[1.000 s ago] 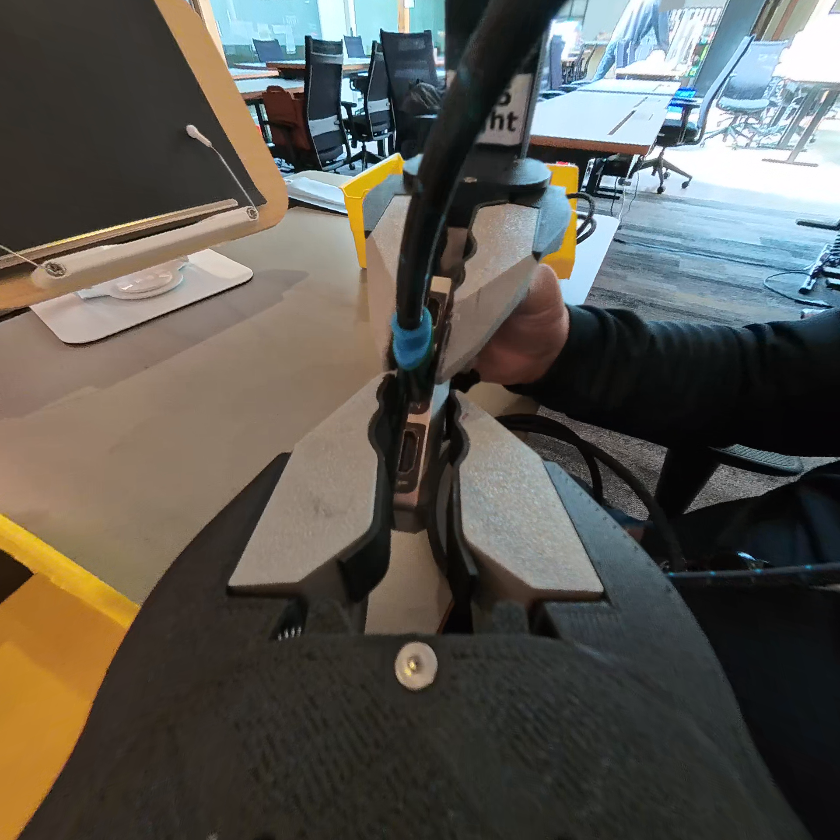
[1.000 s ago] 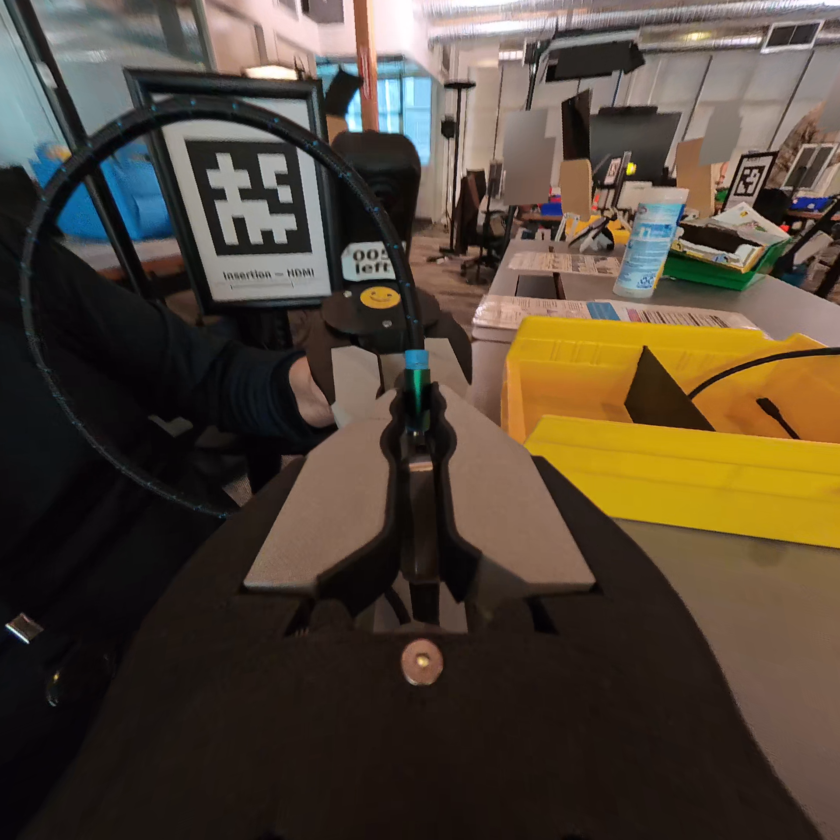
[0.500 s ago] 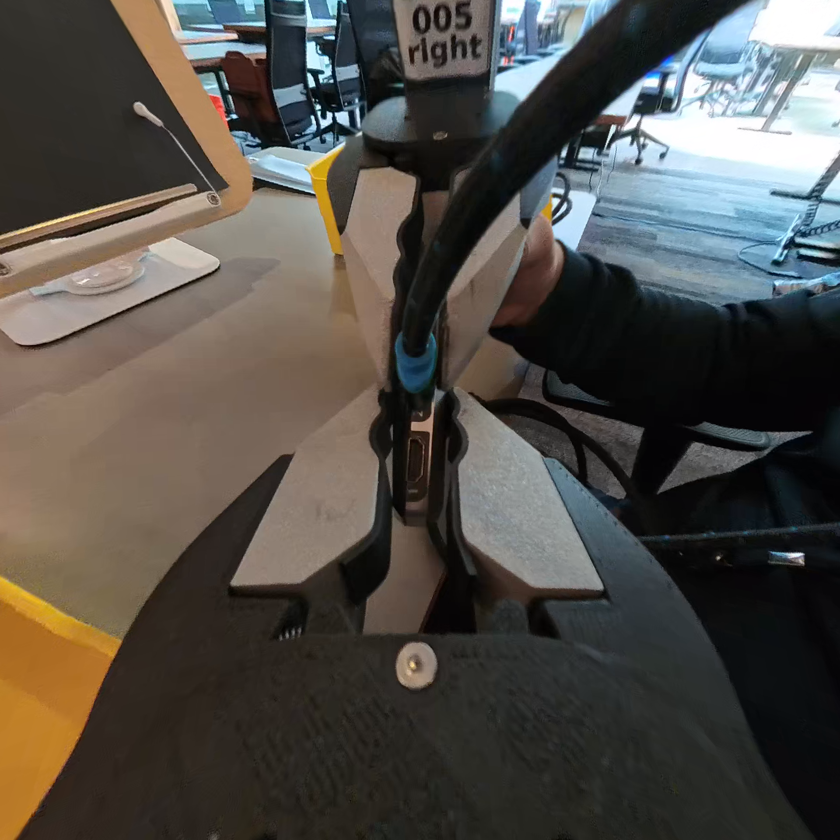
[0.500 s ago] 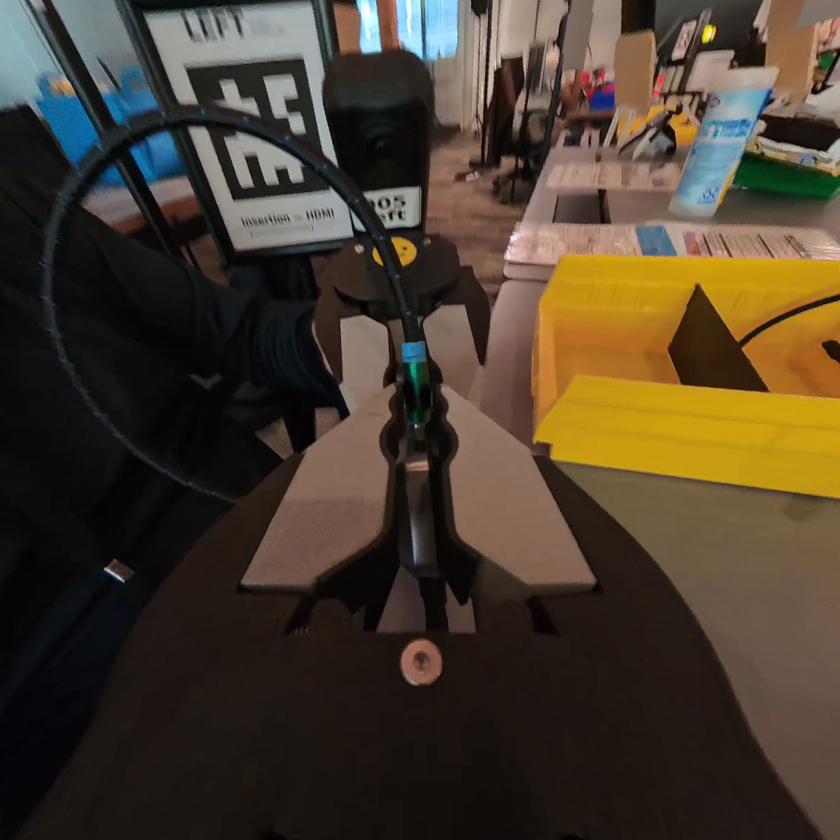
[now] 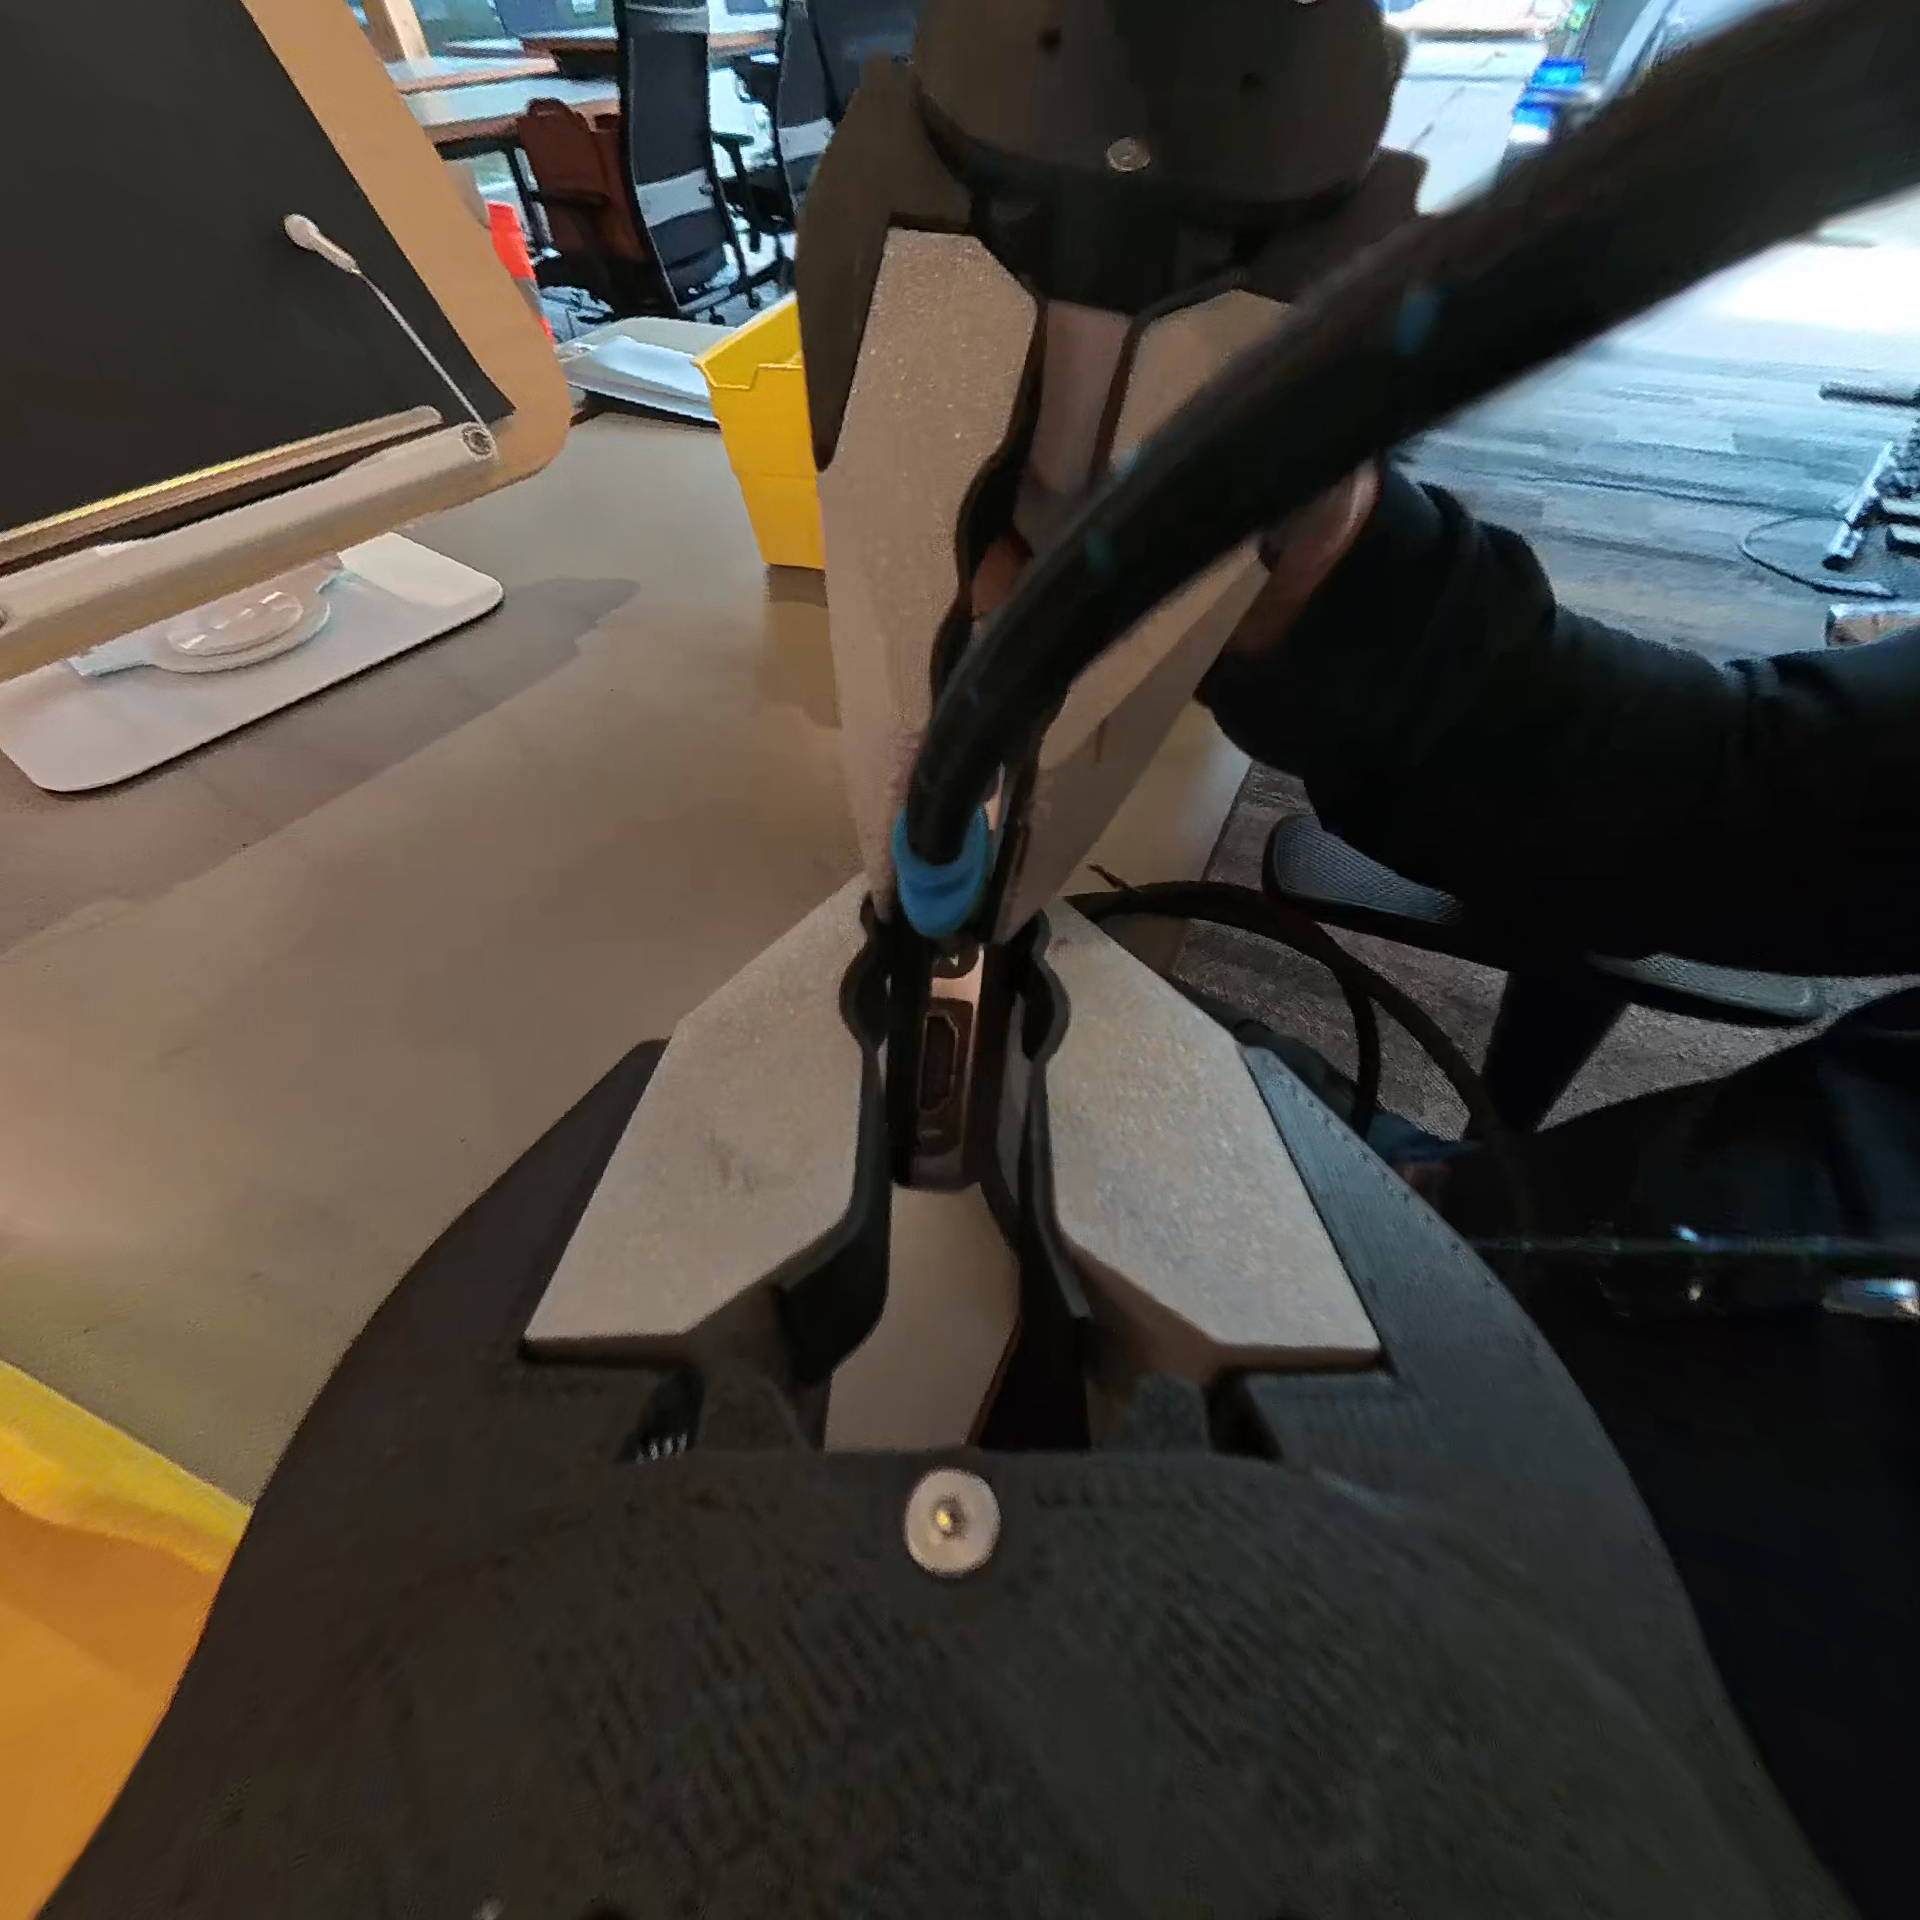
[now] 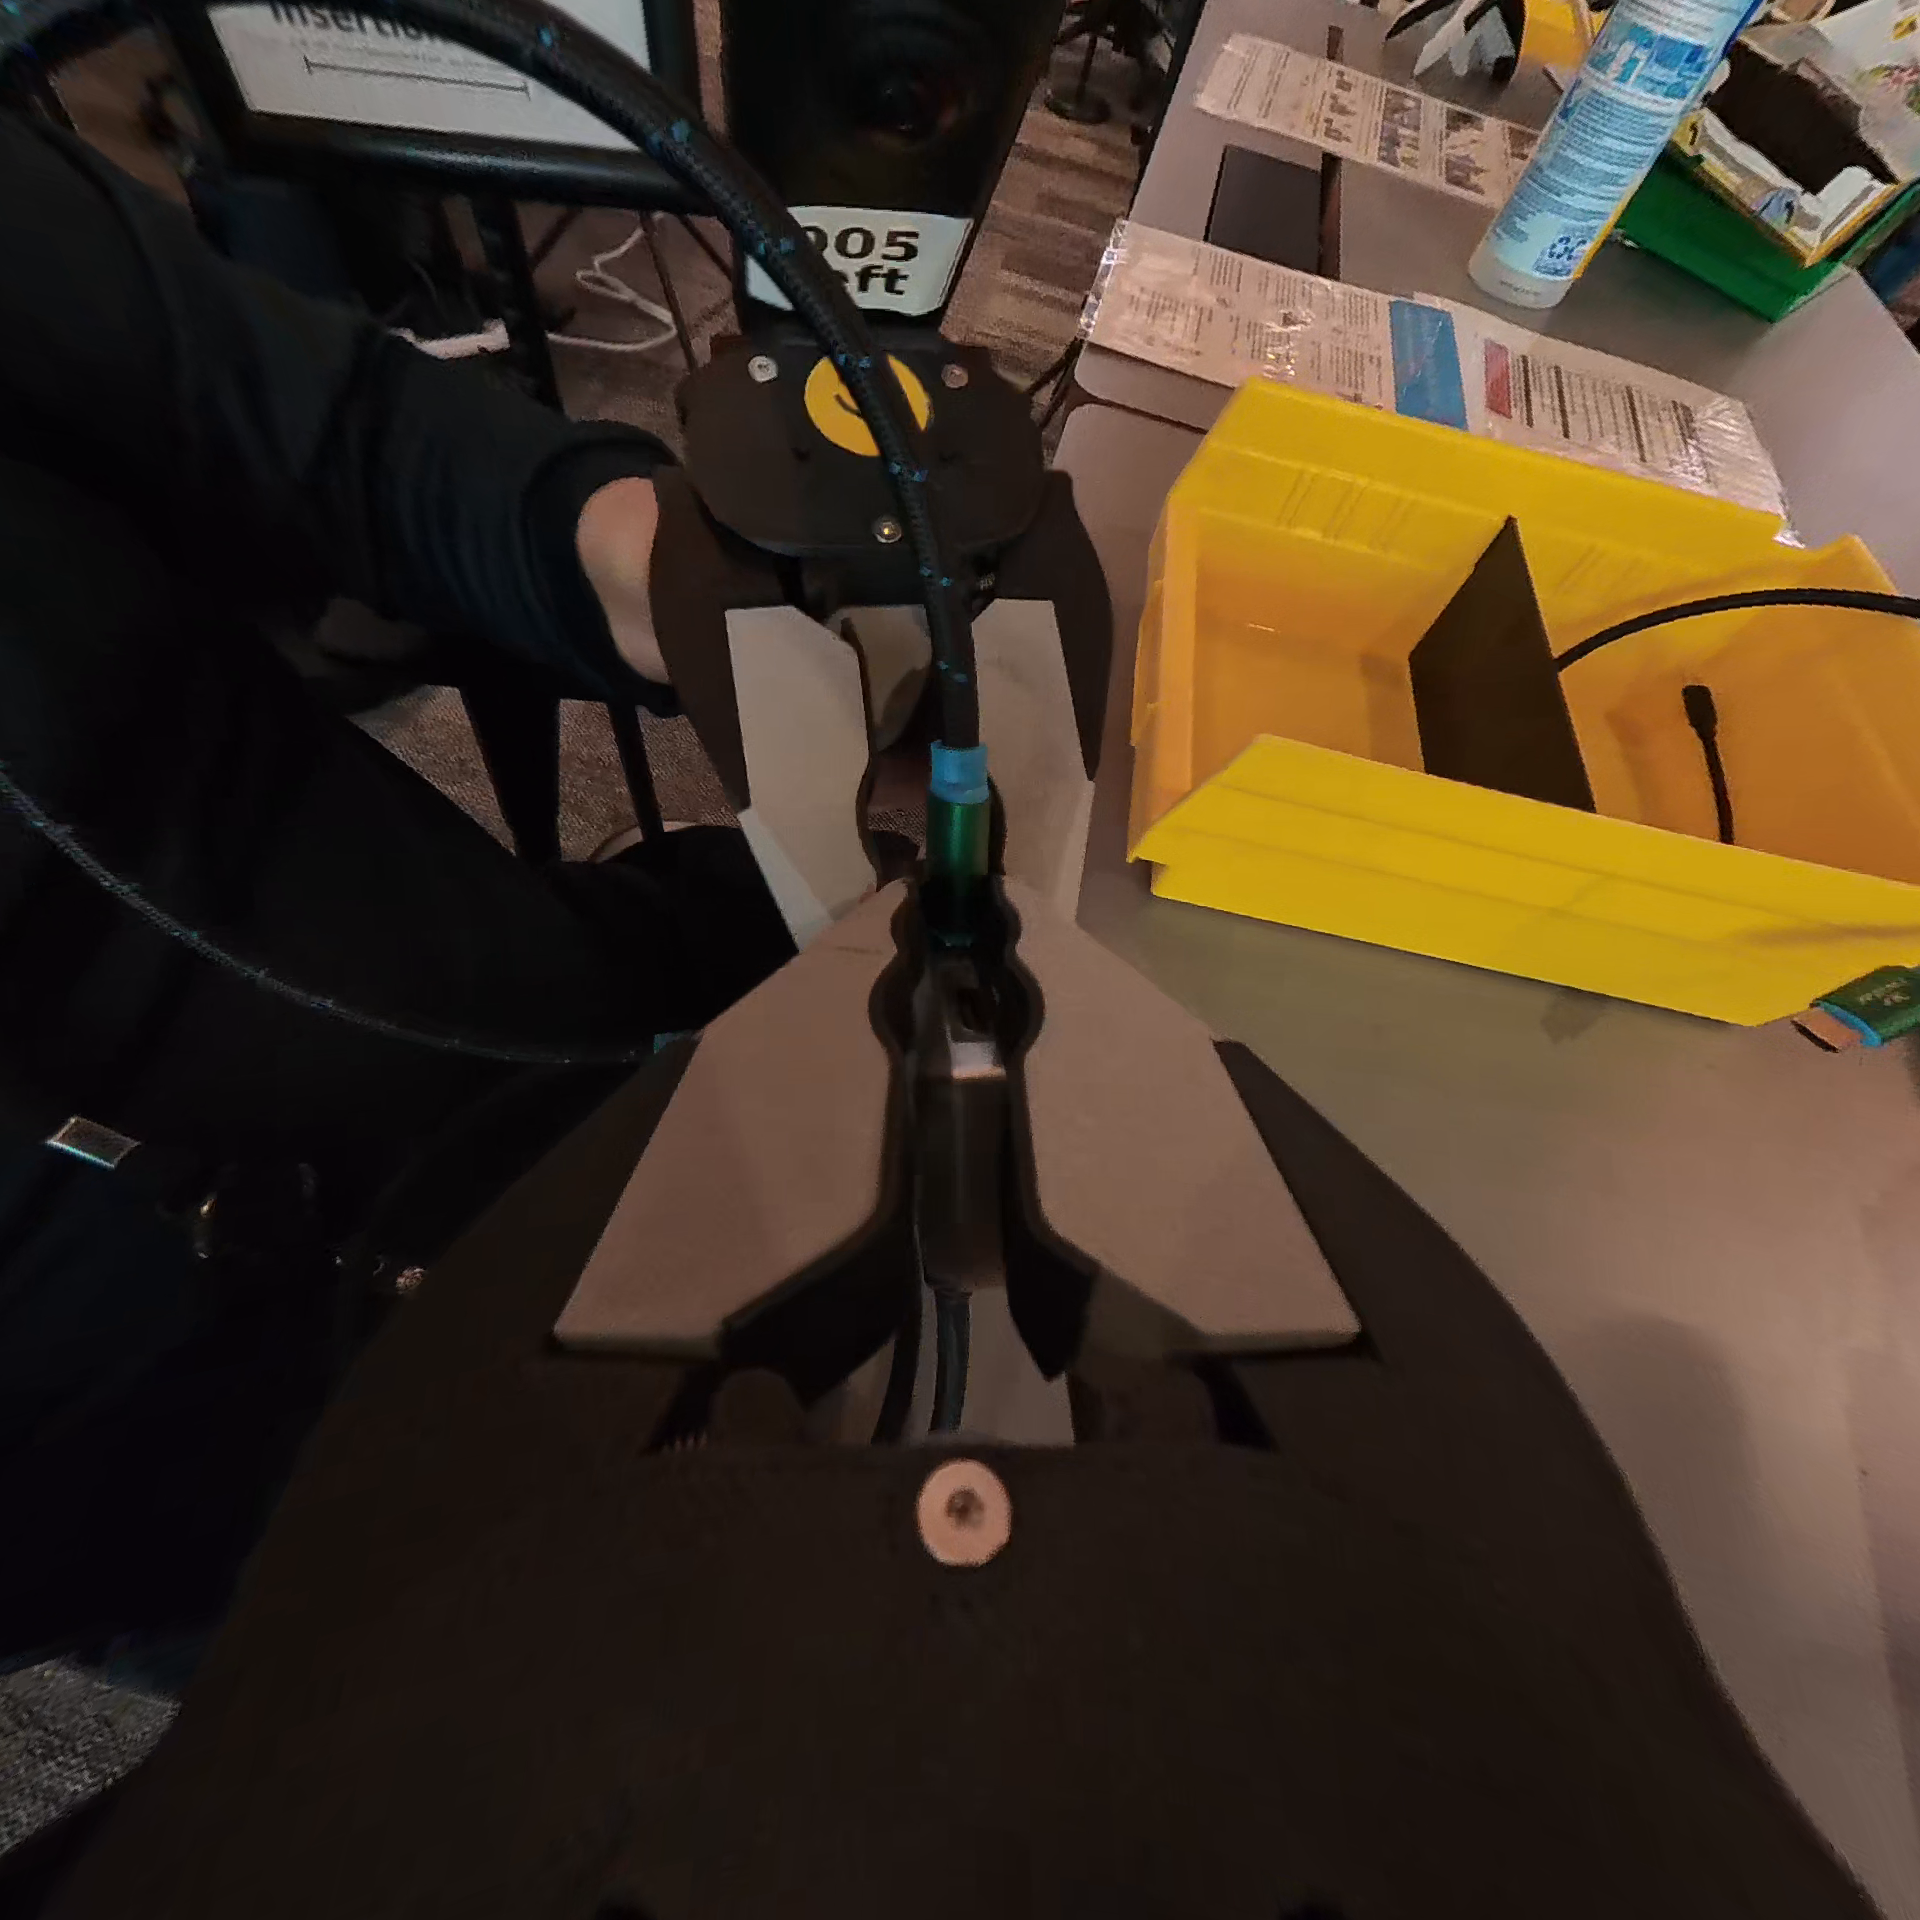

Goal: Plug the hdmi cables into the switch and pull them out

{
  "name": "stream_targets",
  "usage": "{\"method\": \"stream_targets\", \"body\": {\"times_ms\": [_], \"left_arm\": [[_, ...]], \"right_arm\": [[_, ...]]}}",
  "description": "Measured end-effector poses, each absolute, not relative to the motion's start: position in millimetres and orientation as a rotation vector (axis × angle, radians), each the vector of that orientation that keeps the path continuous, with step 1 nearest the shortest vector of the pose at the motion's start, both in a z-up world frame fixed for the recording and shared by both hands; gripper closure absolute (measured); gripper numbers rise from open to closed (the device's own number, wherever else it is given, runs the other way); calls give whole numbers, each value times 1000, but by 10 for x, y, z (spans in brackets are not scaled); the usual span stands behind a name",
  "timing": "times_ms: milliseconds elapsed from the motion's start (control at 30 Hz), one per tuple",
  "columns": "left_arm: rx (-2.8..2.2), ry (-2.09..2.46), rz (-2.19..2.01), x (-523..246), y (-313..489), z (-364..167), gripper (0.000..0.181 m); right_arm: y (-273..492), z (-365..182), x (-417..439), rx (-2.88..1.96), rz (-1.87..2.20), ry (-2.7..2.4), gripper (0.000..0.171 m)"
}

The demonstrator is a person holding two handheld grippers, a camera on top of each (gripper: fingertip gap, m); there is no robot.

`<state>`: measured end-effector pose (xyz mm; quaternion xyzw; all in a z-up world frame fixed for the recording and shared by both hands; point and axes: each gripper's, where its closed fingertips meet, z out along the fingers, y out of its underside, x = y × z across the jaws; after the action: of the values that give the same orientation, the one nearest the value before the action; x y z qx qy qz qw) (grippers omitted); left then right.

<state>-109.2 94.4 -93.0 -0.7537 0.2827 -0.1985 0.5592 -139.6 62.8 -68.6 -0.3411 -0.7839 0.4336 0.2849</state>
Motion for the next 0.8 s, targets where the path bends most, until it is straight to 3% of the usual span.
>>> {"method": "stream_targets", "body": {"times_ms": [367, 567, 800], "left_arm": [[-1808, 610, -487, -1079, 1050, -1170, 162], [-1814, 574, -456, -1258, 1141, -1149, 161], [-1816, 611, -419, -1243, 1121, -1129, 161]], "right_arm": [[493, -569, -1637, -815, 1607, -1869, 163], [950, -400, -1594, -917, 1372, -1717, 163], [1182, 111, -1155, -858, 1386, -1584, 163]]}}
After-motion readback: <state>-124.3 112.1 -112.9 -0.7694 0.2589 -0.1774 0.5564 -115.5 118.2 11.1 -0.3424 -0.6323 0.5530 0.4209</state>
